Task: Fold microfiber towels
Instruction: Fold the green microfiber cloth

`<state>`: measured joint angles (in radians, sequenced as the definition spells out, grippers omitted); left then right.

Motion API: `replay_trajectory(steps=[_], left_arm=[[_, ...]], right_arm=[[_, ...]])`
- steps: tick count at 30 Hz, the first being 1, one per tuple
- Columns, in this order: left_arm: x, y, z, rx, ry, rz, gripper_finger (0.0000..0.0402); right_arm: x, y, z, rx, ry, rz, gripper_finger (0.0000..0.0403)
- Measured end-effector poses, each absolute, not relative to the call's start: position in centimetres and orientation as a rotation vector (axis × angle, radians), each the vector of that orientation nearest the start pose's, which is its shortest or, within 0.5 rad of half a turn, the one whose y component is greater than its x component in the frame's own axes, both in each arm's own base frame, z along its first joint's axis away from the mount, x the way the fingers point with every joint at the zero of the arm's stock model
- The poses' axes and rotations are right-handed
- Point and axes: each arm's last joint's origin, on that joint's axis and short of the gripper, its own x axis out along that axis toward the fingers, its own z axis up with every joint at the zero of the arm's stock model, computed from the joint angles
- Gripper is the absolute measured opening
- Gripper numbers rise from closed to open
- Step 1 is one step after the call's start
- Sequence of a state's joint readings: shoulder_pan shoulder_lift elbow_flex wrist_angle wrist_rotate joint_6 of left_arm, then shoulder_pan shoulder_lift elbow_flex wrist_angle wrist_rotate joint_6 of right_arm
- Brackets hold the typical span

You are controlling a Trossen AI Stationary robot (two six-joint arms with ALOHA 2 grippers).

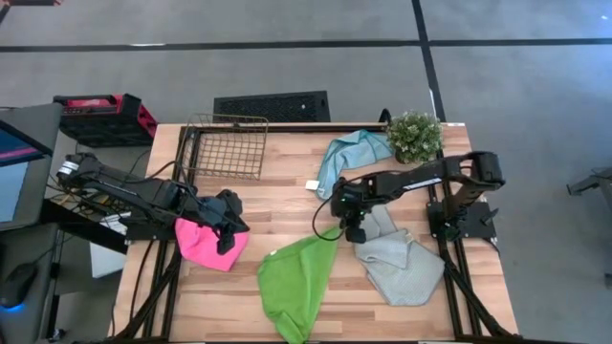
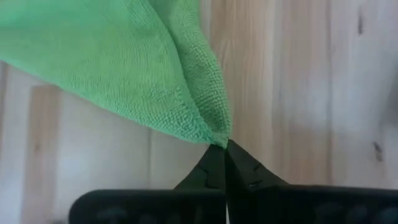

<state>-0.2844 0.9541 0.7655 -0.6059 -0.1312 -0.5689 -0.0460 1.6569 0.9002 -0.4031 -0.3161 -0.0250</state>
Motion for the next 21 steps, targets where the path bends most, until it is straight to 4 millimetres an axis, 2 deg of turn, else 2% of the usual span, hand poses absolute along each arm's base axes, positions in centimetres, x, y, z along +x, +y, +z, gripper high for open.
replay_trajectory(steps=[5, 9, 15, 21], left_arm=[[19.4, -5.4, 25.1, -0.39, 0.842, 0.089, 0.0], [20.5, -5.8, 24.0, -0.35, 0.88, 0.082, 0.0006], [21.9, -6.8, 22.0, -0.402, 1.007, 0.003, 0.0054], [23.5, -9.0, 19.5, -0.276, 1.066, -0.145, 0.0096]], right_arm=[[30.3, -0.6, 17.3, 0.182, 1.089, 0.249, 0.0004], [30.5, -0.6, 17.8, 0.2, 1.085, 0.236, 0.0005], [30.5, -0.7, 17.6, 0.205, 1.102, 0.232, 0.0003], [30.5, -1.2, 17.6, 0.22, 1.105, 0.214, 0.0003]])
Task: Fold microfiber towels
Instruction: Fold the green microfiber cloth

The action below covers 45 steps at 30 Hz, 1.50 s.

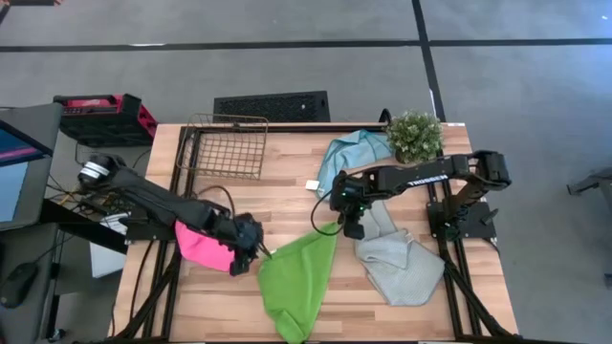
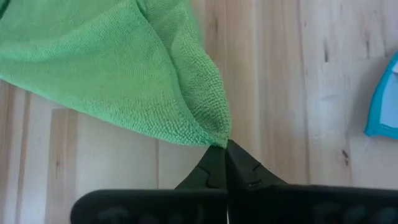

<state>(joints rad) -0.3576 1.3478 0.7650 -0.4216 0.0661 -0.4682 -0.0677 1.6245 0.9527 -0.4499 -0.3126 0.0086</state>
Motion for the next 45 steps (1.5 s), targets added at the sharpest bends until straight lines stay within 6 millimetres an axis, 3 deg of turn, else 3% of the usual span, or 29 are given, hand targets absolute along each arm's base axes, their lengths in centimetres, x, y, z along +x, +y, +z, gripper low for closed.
replay_trajectory(steps=[8, 17, 25, 32, 45], left_arm=[[24.6, -11.0, 15.9, -0.191, 1.152, -0.188, 0.0103], [26.2, -12.4, 13.5, -0.339, 1.146, -0.168, 0.0103], [25.9, -12.3, 13.8, -0.42, 1.173, -0.124, 0.0103], [25.9, -13.3, 15.3, -0.346, 1.138, -0.09, 0.0103], [25.4, -13.3, 14.9, -0.298, 1.133, 0.021, 0.0103]], right_arm=[[30.4, -1.6, 17.6, 0.229, 1.107, 0.202, 0.0006], [30.3, -1.6, 17.5, 0.228, 1.119, 0.207, 0.0007], [30.3, -1.6, 17.5, 0.227, 1.12, 0.208, 0.0006], [30.3, -1.6, 17.5, 0.227, 1.123, 0.207, 0.0009], [30.3, -1.6, 17.5, 0.225, 1.12, 0.206, 0.001]])
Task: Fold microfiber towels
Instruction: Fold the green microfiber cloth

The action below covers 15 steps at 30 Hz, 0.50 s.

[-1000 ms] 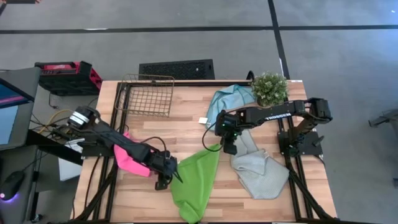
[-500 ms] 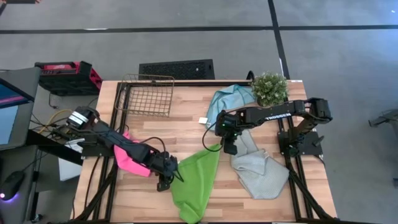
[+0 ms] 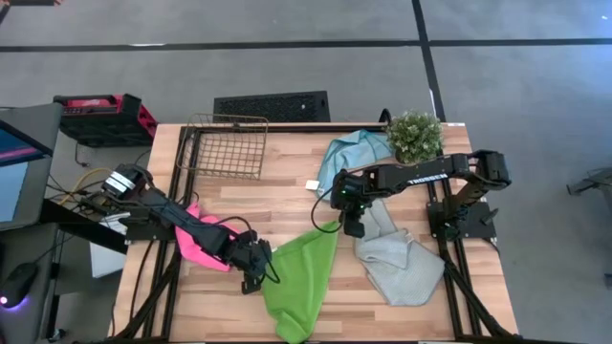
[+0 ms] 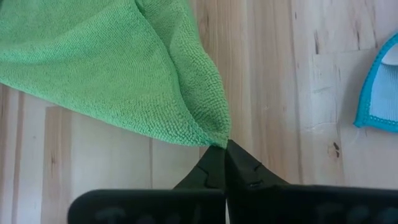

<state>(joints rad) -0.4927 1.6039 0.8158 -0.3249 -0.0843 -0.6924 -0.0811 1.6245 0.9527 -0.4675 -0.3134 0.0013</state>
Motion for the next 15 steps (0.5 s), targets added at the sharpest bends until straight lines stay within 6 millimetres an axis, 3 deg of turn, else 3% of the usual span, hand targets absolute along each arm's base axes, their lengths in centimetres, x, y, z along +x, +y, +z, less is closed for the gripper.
replay_trajectory(steps=[15], left_arm=[[25.42, -13.27, 14.93, -0.293, 1.117, 0.052, 0.0103]], right_arm=[[30.29, -1.57, 17.5, 0.225, 1.12, 0.206, 0.001]])
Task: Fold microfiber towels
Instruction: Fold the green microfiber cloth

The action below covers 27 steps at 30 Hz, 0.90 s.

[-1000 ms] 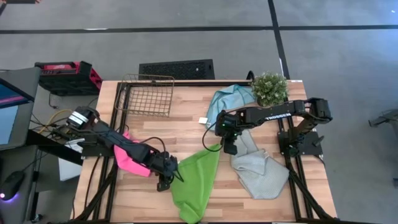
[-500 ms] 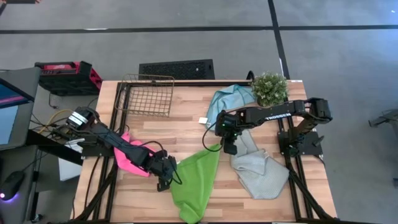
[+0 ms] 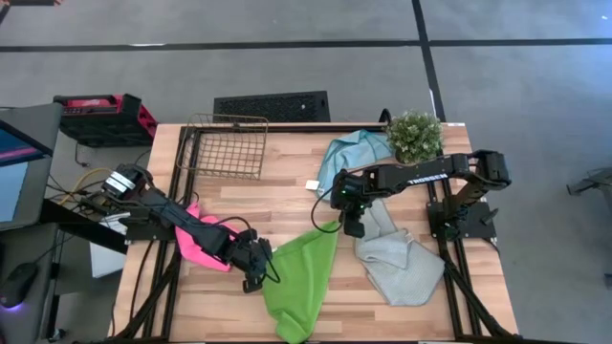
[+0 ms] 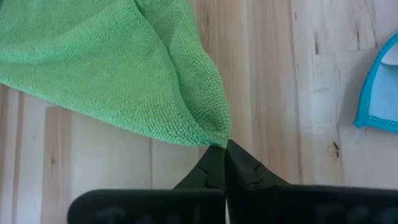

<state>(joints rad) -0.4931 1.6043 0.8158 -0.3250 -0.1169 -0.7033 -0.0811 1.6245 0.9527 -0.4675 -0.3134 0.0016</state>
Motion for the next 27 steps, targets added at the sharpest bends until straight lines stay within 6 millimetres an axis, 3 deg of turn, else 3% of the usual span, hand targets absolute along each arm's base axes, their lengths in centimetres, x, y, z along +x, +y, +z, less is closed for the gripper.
replay_trajectory(steps=[18, 27], left_arm=[[25.4, -13.2, 14.8, -0.343, 1.125, 0.091, 0.0103], [25.8, -13.7, 13.0, -0.353, 1.185, 0.081, 0.0103]], right_arm=[[30.4, -1.6, 17.5, 0.223, 1.111, 0.206, 0.001], [30.4, -1.6, 17.5, 0.228, 1.108, 0.202, 0.001]])
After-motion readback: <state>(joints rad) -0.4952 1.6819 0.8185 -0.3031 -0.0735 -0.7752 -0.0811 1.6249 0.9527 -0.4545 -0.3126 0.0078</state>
